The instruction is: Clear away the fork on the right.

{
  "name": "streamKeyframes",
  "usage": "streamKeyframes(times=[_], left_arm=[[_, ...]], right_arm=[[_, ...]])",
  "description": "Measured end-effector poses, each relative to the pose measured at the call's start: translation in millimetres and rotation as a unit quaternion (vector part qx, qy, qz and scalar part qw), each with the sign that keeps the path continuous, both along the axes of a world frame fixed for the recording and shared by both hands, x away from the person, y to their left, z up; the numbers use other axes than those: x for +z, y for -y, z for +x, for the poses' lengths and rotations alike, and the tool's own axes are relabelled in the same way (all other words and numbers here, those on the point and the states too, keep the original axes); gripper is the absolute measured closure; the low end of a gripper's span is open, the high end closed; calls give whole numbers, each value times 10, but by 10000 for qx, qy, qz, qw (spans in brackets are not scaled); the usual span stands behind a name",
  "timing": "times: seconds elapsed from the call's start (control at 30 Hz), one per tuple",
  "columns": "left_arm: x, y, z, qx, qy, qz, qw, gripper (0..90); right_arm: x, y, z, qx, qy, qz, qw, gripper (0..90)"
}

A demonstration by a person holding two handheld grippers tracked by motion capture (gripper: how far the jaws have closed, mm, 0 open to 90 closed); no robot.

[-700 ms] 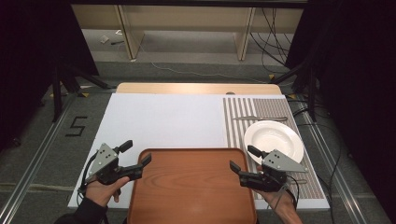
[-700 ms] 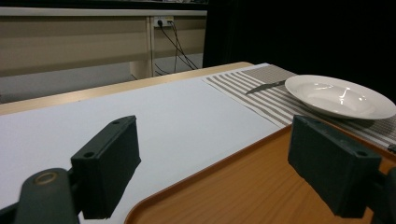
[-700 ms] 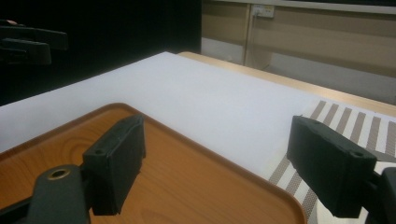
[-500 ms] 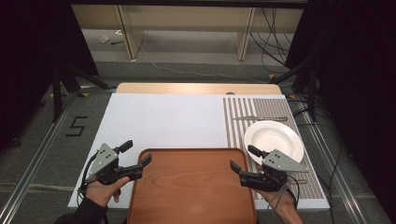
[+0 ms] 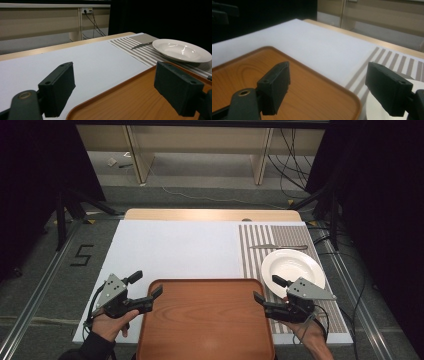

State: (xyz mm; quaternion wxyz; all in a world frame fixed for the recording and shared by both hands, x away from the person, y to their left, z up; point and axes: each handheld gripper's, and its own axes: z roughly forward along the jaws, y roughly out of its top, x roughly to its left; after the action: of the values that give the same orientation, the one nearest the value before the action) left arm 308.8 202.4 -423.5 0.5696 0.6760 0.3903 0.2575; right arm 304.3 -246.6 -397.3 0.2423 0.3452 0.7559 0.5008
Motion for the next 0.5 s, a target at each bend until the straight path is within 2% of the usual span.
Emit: streamKeyframes(times=[0.07, 0.1, 0.13, 0.17, 0.23, 0.33, 0.5], left_arm=[[0, -1, 0, 0, -1, -2, 10000, 165], [0, -1, -1, -2, -3, -1, 10000, 165], [2, 0, -3, -5, 1, -10, 10000, 165], [2, 0, -3, -5, 1, -10, 10000, 165], [1, 1, -1, -8, 0, -10, 10000, 165], [-5, -2, 3, 2, -17, -9, 10000, 165], [-3, 5, -1, 0, -7, -6, 10000, 166]], right_arm=[[-8, 11, 6, 23, -31, -56, 10000, 208], [-16, 28, 10, 71, -82, -176, 9998, 208], [-36, 68, 16, 147, -124, -425, 9989, 210], [-36, 68, 16, 147, -124, -425, 9989, 210], [-53, 142, 35, 118, -200, -626, 9978, 223], [-79, 219, 67, 122, -382, -676, 9969, 225], [-136, 303, 101, 141, -617, -944, 9935, 225]])
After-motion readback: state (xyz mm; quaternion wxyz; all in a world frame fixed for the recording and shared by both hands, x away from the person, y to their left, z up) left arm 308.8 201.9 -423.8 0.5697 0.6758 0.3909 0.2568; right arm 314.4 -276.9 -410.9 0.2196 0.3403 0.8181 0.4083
